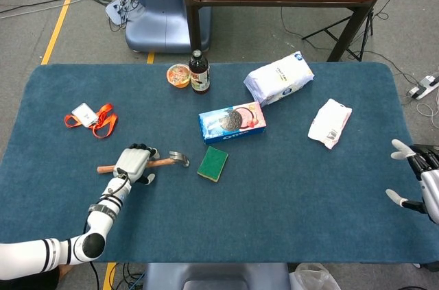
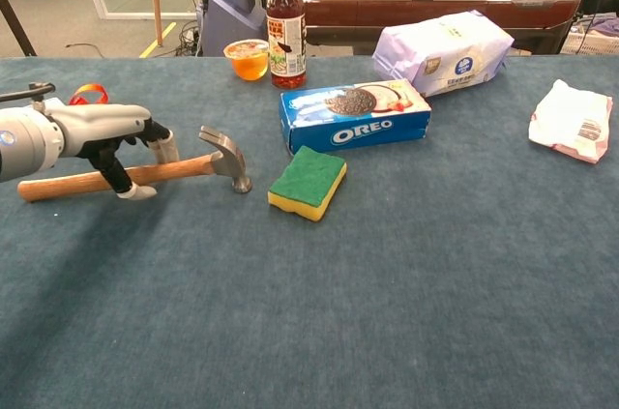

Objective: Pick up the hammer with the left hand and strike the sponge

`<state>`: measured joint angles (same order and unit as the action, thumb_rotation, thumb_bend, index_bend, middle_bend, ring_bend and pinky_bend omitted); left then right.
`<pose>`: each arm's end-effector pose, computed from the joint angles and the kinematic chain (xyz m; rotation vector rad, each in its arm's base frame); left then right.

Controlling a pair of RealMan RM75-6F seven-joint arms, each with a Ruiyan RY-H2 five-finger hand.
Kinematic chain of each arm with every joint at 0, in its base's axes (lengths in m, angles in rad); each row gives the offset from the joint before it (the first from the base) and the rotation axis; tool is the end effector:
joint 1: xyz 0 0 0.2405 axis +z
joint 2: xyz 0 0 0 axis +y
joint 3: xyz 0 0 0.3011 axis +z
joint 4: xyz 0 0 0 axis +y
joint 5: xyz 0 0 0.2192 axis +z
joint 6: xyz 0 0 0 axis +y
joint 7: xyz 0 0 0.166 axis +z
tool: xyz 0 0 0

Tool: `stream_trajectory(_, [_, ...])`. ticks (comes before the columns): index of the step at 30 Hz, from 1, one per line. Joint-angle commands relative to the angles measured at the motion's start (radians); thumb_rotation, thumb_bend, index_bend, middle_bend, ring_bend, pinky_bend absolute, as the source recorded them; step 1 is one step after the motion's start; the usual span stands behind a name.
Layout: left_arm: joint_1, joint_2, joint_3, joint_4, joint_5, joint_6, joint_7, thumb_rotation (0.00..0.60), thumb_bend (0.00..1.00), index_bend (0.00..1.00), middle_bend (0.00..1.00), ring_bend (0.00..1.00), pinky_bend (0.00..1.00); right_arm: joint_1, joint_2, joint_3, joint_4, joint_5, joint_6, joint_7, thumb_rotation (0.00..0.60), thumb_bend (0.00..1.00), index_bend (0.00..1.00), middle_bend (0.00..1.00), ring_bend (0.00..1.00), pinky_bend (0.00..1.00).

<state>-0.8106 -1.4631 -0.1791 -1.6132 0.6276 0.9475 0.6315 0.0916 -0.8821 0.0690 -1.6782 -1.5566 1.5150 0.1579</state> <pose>-0.1963 0.4023 -0.0163 -1.7739 -1.1058 -0.6197 -0.3342 -0.2125 0.2515 1.4181 -0.8262 0.9682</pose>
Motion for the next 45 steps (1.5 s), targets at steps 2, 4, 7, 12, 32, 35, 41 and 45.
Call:
stream_trajectory(2, [-0.009,-0.006,0.005,0.006,-0.002,0.001,-0.007,0.600,0.31,0.35,0.34,0.17,0.13,-0.001,0.000,0.000,0.000,0.001,0.000,0.000,0.600,0.11,0.16,0.34,0.18,0.20])
stream_trajectory(4, [-0.014,-0.009,0.008,0.009,-0.002,0.001,-0.010,0.600,0.33,0.36,0.35,0.19,0.13,-0.003,0.000,-0.001,0.000,0.000,0.001,-0.002,0.600,0.11,0.16,0.34,0.18,0.20])
stream_trajectory(7, [-0.024,-0.013,0.012,0.014,-0.005,-0.002,-0.012,0.600,0.34,0.37,0.35,0.19,0.13,-0.004,0.001,0.000,-0.002,0.000,0.003,-0.003,0.600,0.11,0.16,0.34,0.18,0.20])
stream_trajectory(12, [-0.037,-0.019,0.018,0.026,-0.012,-0.006,-0.015,0.600,0.36,0.38,0.37,0.20,0.13,-0.008,0.005,0.000,-0.006,0.002,0.006,-0.005,0.600,0.11,0.16,0.34,0.18,0.20])
stream_trajectory(32, [-0.061,-0.043,0.035,0.073,-0.018,-0.003,-0.037,0.600,0.43,0.44,0.44,0.28,0.13,-0.014,0.011,0.002,-0.014,0.009,0.005,-0.006,0.600,0.11,0.16,0.34,0.18,0.20])
stream_trajectory(35, [-0.064,-0.046,0.037,0.079,-0.018,-0.004,-0.039,0.600,0.43,0.45,0.45,0.28,0.13,-0.014,0.011,0.002,-0.014,0.009,0.004,-0.006,0.600,0.11,0.16,0.34,0.18,0.20])
stream_trajectory(41, [-0.067,-0.054,0.042,0.101,-0.015,-0.011,-0.045,0.600,0.44,0.47,0.46,0.30,0.13,-0.014,0.012,0.003,-0.017,0.012,0.001,-0.009,0.600,0.11,0.16,0.34,0.18,0.20])
stream_trajectory(45, [-0.068,-0.059,0.042,0.119,-0.002,-0.015,-0.057,0.600,0.45,0.49,0.48,0.31,0.13,-0.017,0.015,0.003,-0.022,0.014,0.003,-0.012,0.600,0.11,0.16,0.34,0.18,0.20])
